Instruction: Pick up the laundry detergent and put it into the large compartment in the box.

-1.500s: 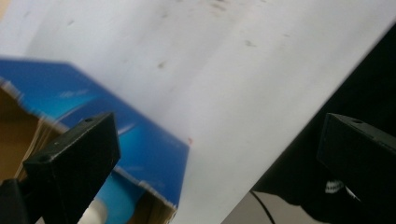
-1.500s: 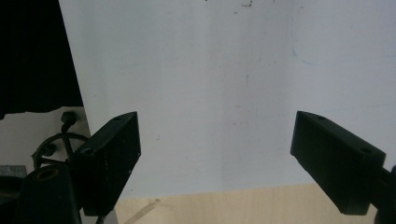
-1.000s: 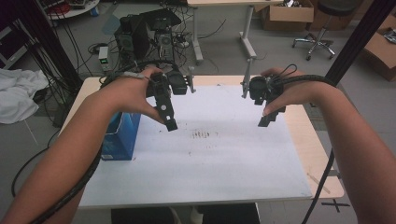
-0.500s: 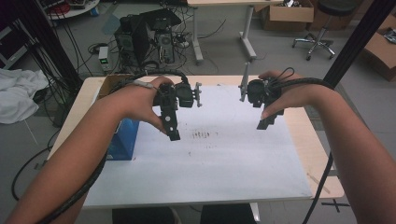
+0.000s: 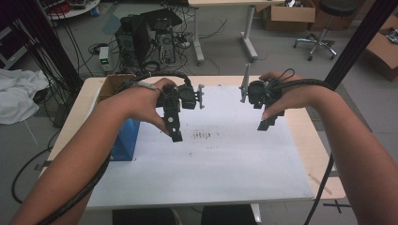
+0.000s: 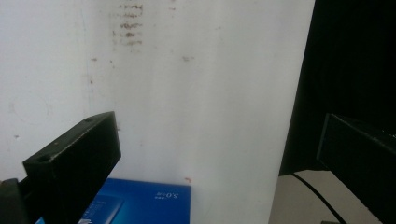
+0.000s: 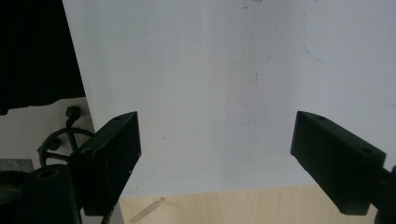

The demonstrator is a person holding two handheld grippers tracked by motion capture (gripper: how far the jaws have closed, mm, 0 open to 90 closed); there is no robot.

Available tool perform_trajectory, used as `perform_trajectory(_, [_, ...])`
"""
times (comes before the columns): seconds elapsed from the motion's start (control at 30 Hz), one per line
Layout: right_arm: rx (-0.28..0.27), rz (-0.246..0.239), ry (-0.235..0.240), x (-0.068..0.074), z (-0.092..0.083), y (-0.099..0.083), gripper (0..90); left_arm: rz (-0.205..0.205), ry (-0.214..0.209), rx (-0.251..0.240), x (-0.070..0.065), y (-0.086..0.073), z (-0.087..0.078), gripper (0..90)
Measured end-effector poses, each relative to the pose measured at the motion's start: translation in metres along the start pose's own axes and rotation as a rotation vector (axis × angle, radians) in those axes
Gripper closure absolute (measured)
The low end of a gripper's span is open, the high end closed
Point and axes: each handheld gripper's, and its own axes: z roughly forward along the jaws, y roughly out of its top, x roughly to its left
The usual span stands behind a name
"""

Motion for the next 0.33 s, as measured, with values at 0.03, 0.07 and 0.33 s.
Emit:
perform_trajectory(0.03, [-0.003,-0.004,-0.002,-0.0005,0.0,0.0004,16.1,0.0,0.0,0.0,0.0,0.0,0.0,0.1])
perform_trajectory(0.07, [-0.002,0.0,0.001,-0.0003,-0.0001,0.0007,16.0,-0.001,-0.004,-0.005,0.001,-0.001,0.0003,0.1])
perform_trajectory(0.33, [-0.004,-0.009,0.0,-0.0025,0.0008,0.0044,16.0,-0.014,-0.01,-0.01,0.0043,-0.0053,0.0033,0.1])
